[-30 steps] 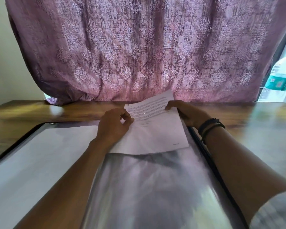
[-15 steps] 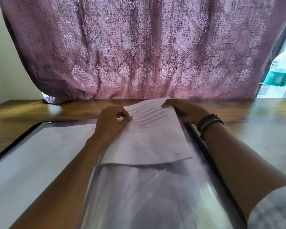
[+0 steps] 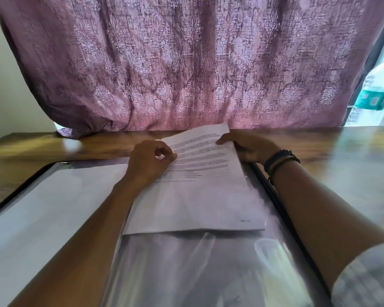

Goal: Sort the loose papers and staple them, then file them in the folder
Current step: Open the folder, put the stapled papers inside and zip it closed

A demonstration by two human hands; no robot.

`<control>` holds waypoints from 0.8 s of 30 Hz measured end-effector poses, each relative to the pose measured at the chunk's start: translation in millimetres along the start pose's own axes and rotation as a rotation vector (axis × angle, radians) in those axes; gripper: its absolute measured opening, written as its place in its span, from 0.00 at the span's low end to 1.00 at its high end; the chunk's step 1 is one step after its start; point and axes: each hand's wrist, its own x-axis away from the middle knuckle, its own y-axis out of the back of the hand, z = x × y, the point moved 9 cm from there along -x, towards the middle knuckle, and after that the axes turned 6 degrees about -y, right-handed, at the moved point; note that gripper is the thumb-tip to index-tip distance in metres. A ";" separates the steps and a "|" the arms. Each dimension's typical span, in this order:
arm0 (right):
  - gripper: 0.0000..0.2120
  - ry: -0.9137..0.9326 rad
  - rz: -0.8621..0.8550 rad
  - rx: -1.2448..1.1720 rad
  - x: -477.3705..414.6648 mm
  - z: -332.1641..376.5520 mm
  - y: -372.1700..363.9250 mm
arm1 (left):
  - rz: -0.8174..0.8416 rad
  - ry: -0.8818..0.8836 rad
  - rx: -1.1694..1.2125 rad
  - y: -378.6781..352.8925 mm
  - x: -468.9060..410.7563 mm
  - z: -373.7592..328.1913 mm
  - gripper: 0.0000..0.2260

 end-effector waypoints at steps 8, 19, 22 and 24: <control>0.12 0.102 -0.005 0.002 -0.5 9.8 -2.7 | 0.011 0.016 0.008 -0.7 -0.1 2.1 0.06; 0.05 0.026 -0.060 0.094 -1.4 2.3 2.2 | -0.003 -0.004 0.022 0.2 1.3 -2.1 0.04; 0.14 -0.006 -0.010 0.129 1.4 0.5 -3.3 | -0.003 0.002 0.021 1.6 1.2 -3.0 0.04; 0.11 -0.023 0.007 0.157 5.2 -1.4 -5.8 | -0.001 -0.017 0.024 2.8 0.5 -5.2 0.03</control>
